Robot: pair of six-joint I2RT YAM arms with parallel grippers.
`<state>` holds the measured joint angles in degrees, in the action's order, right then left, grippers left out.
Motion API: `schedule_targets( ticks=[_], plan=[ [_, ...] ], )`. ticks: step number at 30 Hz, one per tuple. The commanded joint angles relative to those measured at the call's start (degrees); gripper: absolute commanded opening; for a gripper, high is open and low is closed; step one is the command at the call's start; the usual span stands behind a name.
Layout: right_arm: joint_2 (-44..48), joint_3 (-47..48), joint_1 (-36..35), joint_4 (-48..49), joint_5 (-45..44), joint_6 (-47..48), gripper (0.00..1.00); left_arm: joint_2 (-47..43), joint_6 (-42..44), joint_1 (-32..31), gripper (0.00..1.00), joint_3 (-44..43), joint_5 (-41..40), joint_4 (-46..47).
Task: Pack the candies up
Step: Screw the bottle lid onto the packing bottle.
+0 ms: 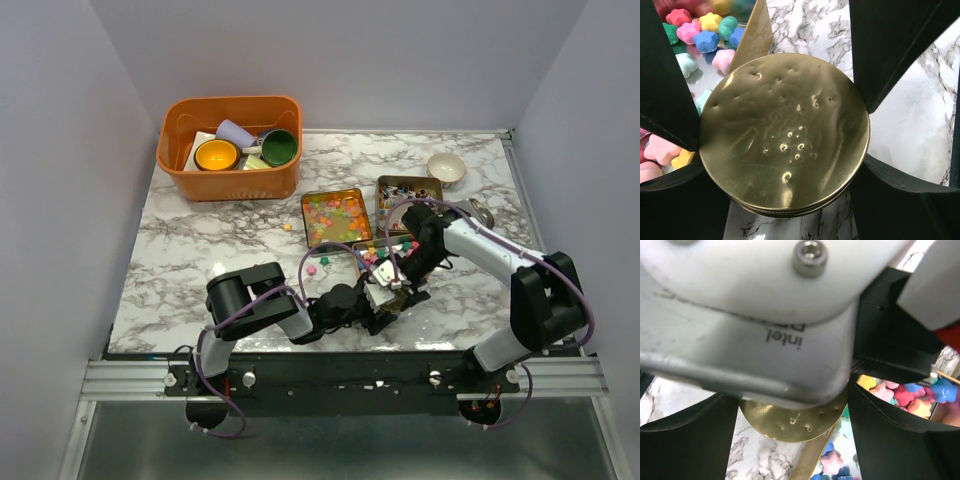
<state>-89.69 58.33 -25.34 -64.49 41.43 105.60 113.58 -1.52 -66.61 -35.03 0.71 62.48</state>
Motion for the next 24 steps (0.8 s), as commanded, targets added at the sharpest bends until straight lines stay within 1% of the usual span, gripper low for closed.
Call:
schedule_targets(
  ticks=[1, 2, 3, 7, 8, 13, 17, 24],
  plan=[
    [0.22, -6.47, -0.67, 7.0, -5.3, -10.92, 0.72, 4.19, 1.08, 0.78, 0.0, 2.59, -4.05, -17.48],
    [0.48, -6.82, -0.67, 7.44, -6.09, -12.77, 0.71, 4.19, 1.08, 0.87, 0.0, 2.51, -4.31, -17.39],
    [0.65, -7.26, -0.59, 8.06, -6.45, -16.62, 0.7, 4.28, 1.17, 0.78, 0.0, 2.42, -4.4, -17.22],
    [1.62, -8.83, -0.67, 9.64, -6.98, -24.8, 0.7, 4.11, 1.17, 0.25, 0.0, 2.59, -4.93, -16.78],
    [1.97, -9.36, -0.59, 10.17, -6.54, -26.05, 0.69, 4.11, 2.47, 0.16, 0.0, 2.68, -5.19, -16.69],
    [5.13, -12.79, -0.67, 14.91, -4.52, -34.74, 0.66, 4.11, 3.01, -0.01, 0.0, 2.51, -5.46, -16.86],
    [7.51, -14.64, -0.76, 16.68, -1.8, -39.68, 0.66, 4.54, 3.1, -0.01, 0.0, 2.16, -5.28, -17.12],
    [10.85, -18.59, -0.76, 20.54, -0.83, -46.88, 0.66, 5.34, 2.93, -0.36, 0.0, 1.72, -5.28, -17.65]
  ],
)
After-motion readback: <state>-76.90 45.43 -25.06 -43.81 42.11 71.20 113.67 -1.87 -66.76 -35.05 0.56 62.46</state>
